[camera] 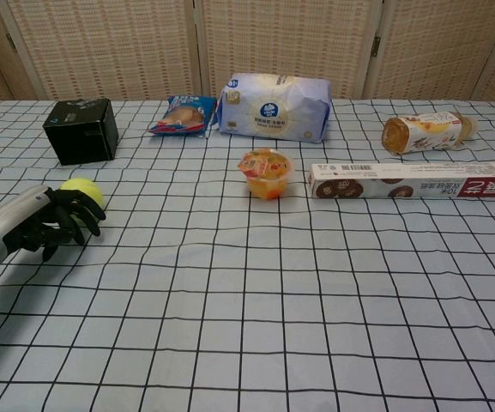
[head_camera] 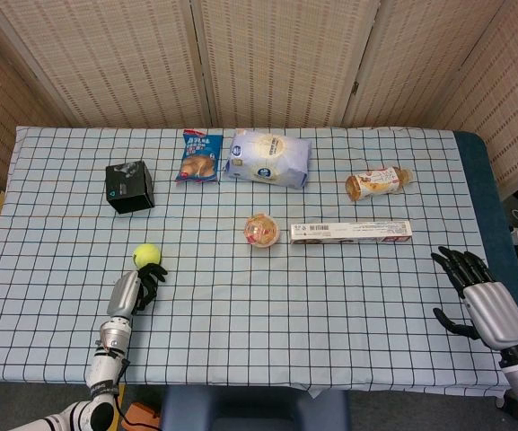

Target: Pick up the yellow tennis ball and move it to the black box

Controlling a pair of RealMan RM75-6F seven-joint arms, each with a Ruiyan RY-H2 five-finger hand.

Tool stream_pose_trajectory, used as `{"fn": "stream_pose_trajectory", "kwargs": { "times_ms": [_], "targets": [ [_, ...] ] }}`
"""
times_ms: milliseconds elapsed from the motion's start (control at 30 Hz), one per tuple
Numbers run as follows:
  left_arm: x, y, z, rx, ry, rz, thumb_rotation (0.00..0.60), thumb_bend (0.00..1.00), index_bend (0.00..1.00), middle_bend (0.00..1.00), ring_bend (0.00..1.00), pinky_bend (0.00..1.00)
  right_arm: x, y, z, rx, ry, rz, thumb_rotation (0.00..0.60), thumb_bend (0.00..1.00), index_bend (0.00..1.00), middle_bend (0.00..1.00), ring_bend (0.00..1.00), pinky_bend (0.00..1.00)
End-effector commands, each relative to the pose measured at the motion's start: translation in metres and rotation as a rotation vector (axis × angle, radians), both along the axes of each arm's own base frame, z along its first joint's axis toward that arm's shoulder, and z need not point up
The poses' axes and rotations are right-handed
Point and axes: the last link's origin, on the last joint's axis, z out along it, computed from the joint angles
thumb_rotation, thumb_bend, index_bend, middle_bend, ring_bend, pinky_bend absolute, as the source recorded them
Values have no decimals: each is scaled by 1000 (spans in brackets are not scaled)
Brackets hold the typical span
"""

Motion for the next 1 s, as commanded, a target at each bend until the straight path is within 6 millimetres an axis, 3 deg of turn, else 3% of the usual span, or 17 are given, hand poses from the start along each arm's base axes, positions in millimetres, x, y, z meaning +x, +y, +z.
{"fn": "stream_pose_trajectory", "kwargs": {
  "times_ms": [33, 1000],
  "targets": [
    [0, 3, 1, 2, 14, -7, 600, 1000, 426, 446, 468, 749, 0, 0, 0, -1, -1, 0, 600, 262, 39, 0, 0, 0],
    [-2, 35, -1, 11, 136, -11, 600, 1000, 429, 450, 468, 750, 0, 0, -1, 7, 1, 1, 600, 262, 39, 0, 0, 0]
  ]
}}
